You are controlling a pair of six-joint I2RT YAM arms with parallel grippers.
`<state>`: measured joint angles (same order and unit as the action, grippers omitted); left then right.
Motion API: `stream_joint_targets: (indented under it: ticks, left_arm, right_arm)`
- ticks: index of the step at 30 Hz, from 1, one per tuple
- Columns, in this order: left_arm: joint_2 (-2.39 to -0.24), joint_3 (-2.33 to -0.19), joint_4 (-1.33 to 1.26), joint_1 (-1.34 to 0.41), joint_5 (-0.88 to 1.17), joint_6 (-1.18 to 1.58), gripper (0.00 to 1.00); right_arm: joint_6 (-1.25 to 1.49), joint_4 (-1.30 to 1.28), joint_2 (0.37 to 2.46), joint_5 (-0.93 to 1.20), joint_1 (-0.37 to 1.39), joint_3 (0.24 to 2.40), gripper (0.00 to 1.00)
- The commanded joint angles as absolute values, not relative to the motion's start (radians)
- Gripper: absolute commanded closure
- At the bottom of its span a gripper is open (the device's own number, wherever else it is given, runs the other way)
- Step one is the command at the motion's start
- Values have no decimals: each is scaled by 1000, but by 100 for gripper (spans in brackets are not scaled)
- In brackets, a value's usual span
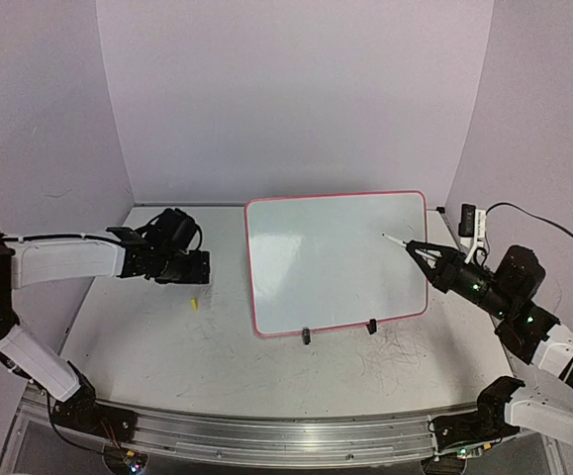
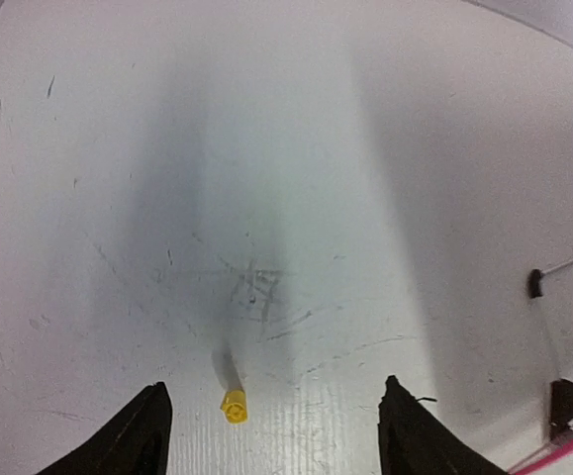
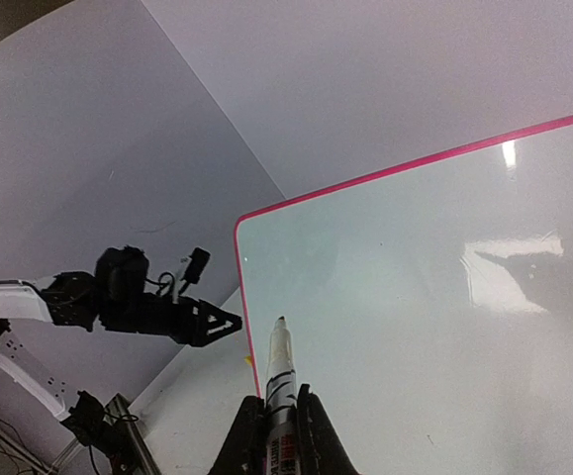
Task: Write a sentence on the whiteboard
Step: Place the pen cap at the center of the board, then hold the whiteboard at the center of the board.
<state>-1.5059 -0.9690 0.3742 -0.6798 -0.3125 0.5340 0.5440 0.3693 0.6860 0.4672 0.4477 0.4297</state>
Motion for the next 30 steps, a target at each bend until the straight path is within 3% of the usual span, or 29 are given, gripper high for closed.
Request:
stream_joint_targets:
  ticks: [1, 7, 14, 23, 30]
  left_arm:
    - [-1352, -1058, 429, -652, -212, 487, 22]
    - [-1243, -1009, 214, -524, 286, 428, 18]
    - [-1371, -1042, -16, -460, 616, 457, 22]
    - [-1607, -1136, -198, -462, 764, 487, 38]
    - [-1606, -1117, -333, -461, 792, 508, 51]
  right_arm:
    - [456, 359, 741, 445, 443, 455, 100]
    - [384, 351, 871, 484, 443, 544, 100]
    - [301, 266, 1022, 414, 495, 673, 100]
    - [107, 129, 1200, 81, 799, 905, 100]
    - [-26, 74, 1397, -193, 969, 1070, 100]
